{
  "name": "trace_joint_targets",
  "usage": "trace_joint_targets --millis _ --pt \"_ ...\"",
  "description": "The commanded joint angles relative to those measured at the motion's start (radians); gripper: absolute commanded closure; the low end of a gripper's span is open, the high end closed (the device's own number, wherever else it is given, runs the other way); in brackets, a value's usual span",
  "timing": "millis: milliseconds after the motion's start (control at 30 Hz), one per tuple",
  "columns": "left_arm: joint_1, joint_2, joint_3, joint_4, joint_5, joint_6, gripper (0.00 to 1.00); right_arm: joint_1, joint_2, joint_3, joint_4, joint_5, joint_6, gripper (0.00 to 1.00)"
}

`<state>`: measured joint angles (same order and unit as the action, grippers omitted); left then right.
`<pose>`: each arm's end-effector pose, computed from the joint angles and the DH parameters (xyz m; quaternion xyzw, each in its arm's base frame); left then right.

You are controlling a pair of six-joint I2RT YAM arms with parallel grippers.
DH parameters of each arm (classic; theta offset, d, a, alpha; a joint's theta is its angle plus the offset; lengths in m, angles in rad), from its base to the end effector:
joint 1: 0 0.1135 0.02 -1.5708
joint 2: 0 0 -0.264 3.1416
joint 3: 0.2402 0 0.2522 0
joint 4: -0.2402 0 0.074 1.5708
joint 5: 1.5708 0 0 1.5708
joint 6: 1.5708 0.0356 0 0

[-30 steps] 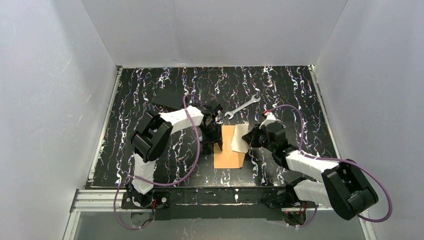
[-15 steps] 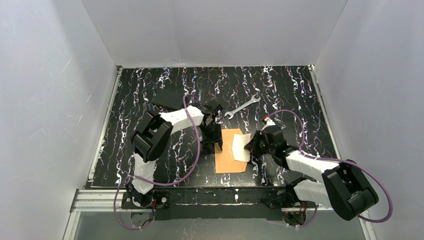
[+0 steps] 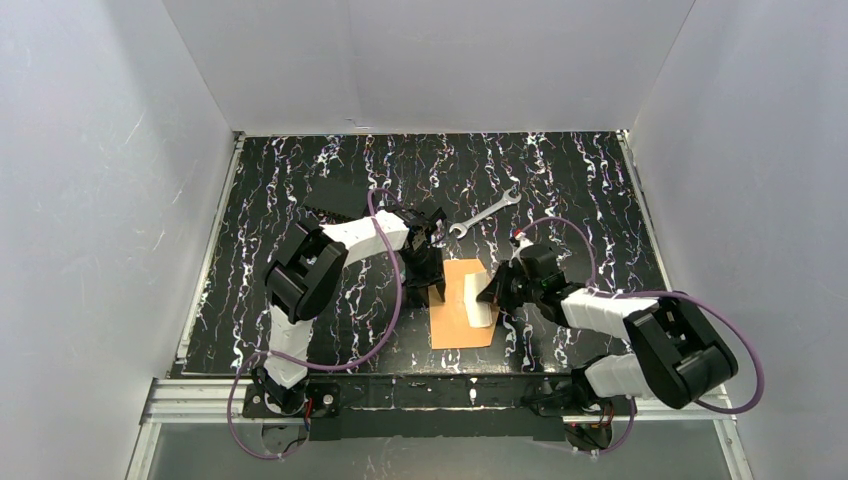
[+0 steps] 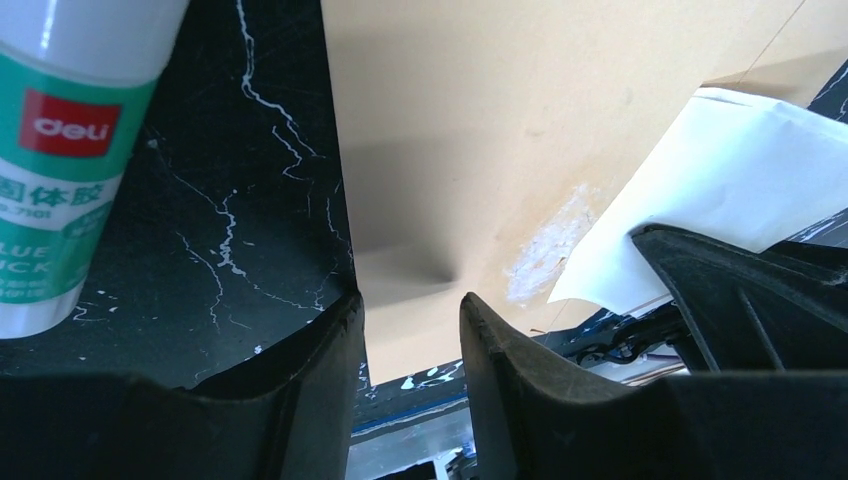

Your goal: Place the letter into the envelope and seal it

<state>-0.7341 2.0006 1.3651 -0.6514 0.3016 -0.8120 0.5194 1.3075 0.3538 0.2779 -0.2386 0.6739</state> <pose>0.2847 -0.2711 0.1527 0.0169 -0.9788 0.2041 0.0037 0.1926 0.1198 0.1354 0.0177 0.8964 0.3302 0.2951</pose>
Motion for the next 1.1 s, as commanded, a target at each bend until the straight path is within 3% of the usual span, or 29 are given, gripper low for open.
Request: trace_joint_targets --millis 0,67,200,300,533,667,900,1067 --pt "-0.004 0.053 0.002 0.038 -0.034 0.021 0.62 0.005 0.051 0.053 0.022 -0.052 -0.041 0.99" --pt "-0.004 0.054 0.001 0.039 -0.033 0.022 0.62 0.005 0.072 0.069 0.023 -0.050 -0.025 0.96" --pt "-0.004 0.051 -0.008 0.038 -0.039 0.020 0.61 0.005 0.049 0.114 -0.091 0.032 0.000 0.73" --pt "-0.003 0.051 -0.009 0.034 -0.041 0.020 0.61 0.004 -0.020 0.134 -0.197 0.092 0.007 0.62" --pt "0.000 0.075 0.008 0.036 -0.008 0.056 0.61 -0.002 -0.083 0.148 -0.330 0.106 0.008 0.51" --pt "0.000 0.080 0.017 0.041 0.003 0.060 0.62 -0.003 -0.067 0.172 -0.386 0.130 0.012 0.57" --pt "-0.001 0.080 0.006 0.058 0.024 0.061 0.68 -0.004 -0.037 0.187 -0.393 0.141 0.008 0.96" --pt "0.000 0.090 0.003 0.067 0.037 0.059 0.72 -0.004 0.037 0.139 -0.233 0.059 0.040 0.99"
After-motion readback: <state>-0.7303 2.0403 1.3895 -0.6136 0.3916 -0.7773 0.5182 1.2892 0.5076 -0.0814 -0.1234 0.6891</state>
